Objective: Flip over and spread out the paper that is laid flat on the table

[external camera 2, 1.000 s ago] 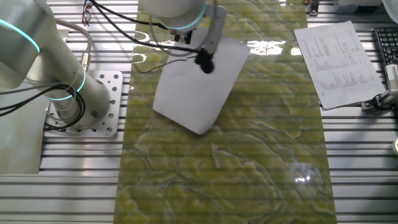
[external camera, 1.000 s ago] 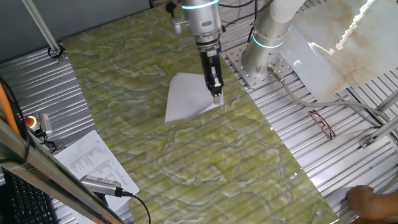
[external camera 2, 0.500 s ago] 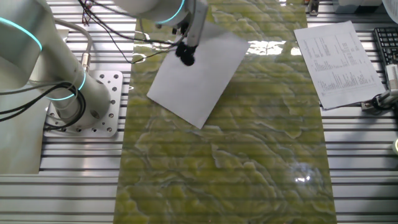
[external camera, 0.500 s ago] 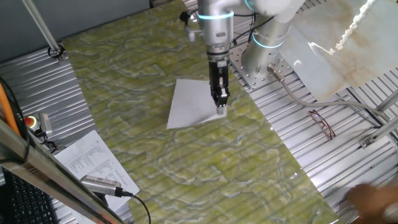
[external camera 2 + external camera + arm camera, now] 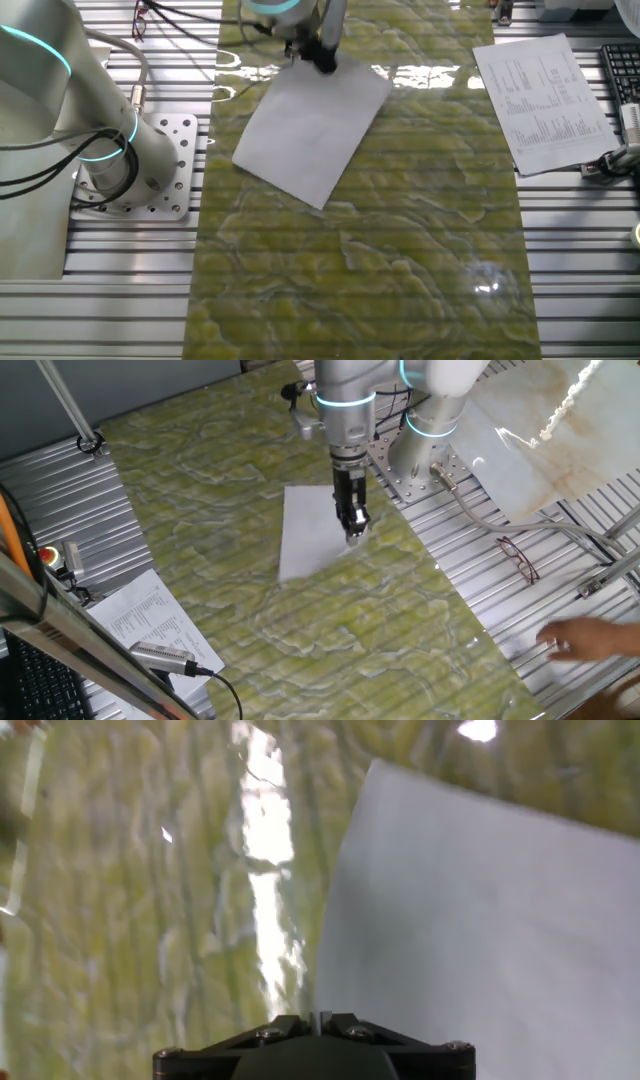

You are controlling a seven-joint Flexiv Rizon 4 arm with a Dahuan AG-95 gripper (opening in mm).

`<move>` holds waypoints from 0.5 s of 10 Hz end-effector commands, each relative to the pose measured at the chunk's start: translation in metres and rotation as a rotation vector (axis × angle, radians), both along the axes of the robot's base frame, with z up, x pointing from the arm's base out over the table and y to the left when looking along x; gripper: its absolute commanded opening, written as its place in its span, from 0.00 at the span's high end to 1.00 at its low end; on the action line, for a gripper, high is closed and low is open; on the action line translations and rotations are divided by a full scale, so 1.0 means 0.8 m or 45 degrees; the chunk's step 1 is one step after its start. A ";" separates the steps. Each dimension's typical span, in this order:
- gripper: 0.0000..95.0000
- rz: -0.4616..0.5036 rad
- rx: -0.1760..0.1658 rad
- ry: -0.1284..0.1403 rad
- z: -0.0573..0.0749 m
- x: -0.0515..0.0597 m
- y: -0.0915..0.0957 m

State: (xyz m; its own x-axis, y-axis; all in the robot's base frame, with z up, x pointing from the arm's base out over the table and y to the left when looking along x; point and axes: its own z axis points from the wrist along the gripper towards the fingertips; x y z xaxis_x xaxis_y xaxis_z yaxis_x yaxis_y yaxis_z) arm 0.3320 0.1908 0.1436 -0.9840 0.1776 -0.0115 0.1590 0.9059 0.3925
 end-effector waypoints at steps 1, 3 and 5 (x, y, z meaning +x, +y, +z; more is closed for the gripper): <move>0.20 0.088 -0.157 0.071 -0.005 0.006 0.000; 0.20 0.105 -0.197 0.092 -0.004 0.008 -0.002; 0.40 0.131 -0.219 0.112 -0.004 0.013 -0.008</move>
State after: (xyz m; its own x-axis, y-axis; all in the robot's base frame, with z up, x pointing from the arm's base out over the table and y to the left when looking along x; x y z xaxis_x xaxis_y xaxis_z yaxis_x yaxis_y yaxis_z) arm 0.3484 0.1879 0.1335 -0.9954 0.0819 0.0501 0.0912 0.9694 0.2277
